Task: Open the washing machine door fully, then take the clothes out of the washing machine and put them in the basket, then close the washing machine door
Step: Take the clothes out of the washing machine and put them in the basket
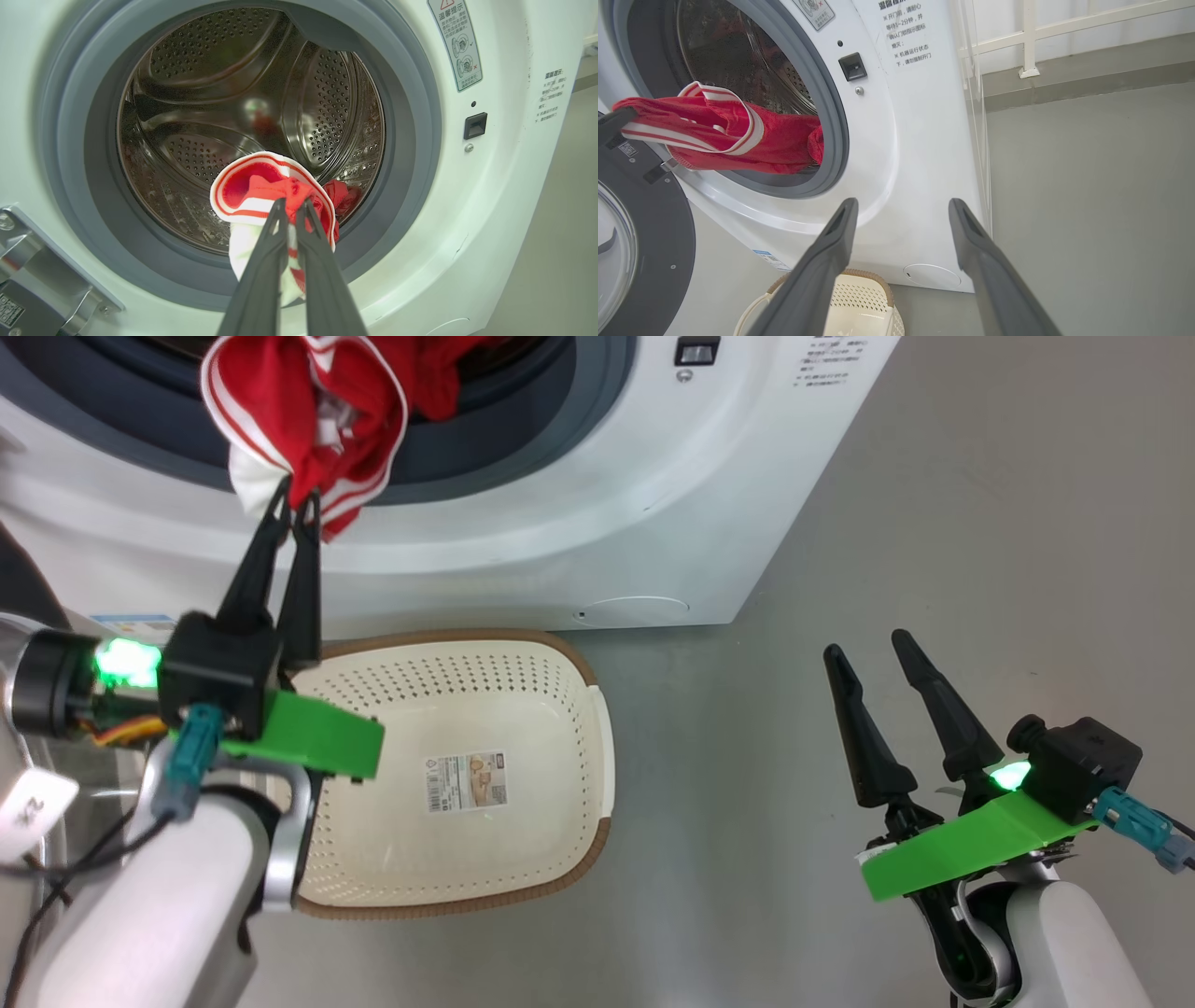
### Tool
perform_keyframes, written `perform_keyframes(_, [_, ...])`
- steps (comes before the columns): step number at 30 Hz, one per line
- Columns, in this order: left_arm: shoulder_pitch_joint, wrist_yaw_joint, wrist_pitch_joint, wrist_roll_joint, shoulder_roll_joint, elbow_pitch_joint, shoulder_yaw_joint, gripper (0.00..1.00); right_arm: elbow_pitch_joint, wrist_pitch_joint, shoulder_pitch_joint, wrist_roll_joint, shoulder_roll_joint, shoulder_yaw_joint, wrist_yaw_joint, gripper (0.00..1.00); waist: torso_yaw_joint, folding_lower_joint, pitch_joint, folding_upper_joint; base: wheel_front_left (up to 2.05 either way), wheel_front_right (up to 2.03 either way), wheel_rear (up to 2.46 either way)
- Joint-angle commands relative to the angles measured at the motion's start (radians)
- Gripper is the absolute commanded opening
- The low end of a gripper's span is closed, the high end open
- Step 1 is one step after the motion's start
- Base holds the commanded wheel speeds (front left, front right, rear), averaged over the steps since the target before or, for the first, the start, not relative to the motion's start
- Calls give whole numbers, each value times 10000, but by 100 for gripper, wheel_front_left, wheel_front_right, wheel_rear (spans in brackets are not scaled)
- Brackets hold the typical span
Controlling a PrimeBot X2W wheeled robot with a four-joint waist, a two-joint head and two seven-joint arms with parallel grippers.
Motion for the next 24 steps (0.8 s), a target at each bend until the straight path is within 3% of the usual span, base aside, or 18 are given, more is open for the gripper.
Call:
perform_keyframes(1, [51, 116, 69, 131, 443, -464, 327, 0, -282, 2, 135, -57, 24, 214, 16, 100, 49, 0, -46, 0, 0, 0, 0])
perform_keyframes(24, [2239, 1322, 489, 839, 1188, -3690, 58, 0, -495, 209, 648, -190, 24, -54, 16, 100, 837, 0, -610, 0, 0, 0, 0])
